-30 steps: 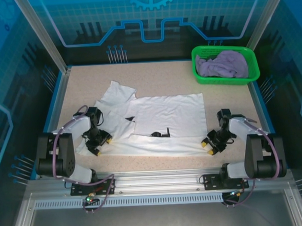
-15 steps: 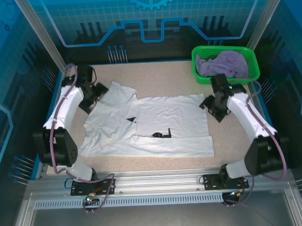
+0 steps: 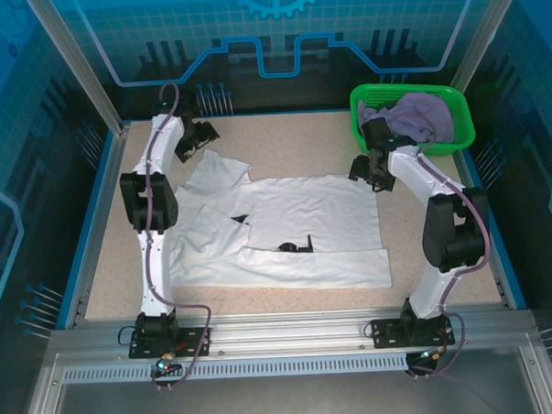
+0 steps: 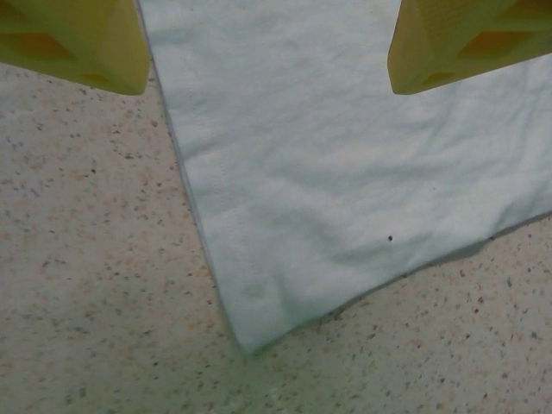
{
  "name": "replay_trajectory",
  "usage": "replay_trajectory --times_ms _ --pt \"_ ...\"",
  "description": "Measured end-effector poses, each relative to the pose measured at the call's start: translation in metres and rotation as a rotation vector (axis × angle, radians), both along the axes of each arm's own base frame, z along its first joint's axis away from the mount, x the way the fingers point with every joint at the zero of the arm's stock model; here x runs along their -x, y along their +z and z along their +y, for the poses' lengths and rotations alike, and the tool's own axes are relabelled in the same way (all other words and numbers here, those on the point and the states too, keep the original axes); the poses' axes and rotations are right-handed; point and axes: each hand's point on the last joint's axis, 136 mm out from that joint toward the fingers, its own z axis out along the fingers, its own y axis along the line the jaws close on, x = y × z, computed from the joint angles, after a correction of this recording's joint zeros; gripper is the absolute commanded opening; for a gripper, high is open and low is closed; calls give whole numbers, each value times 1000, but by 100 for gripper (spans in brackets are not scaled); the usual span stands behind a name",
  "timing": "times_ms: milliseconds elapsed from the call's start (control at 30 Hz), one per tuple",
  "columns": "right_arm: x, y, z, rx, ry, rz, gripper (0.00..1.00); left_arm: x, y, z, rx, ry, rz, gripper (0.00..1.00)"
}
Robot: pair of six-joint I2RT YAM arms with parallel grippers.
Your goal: Fold and stack the t-shirts
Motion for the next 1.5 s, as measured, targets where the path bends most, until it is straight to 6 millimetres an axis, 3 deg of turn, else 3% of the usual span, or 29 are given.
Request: replay_trajectory --times_ms 133,367,600,733,1000,1500 --pt "-4 -4 2 -87 18 8 70 -12 -12 5 -44 -15 -9 77" --pt "-10 -27 -4 -76 37 66 69 -34 -43 22 -71 -37 -36 71" --pt "-19 -26 -7 -49 52 57 64 -50 -68 34 -36 -25 -64 68" --pt "-24 -26 -6 -50 56 59 63 -56 -67 22 -37 -53 -88 68" --pt "-28 -32 -9 -64 52 68 60 -68 -61 -10 -47 -127 -146 60" --pt "-30 -38 -7 -118 3 73 59 -65 -62 -6 -95 -158 -131 65"
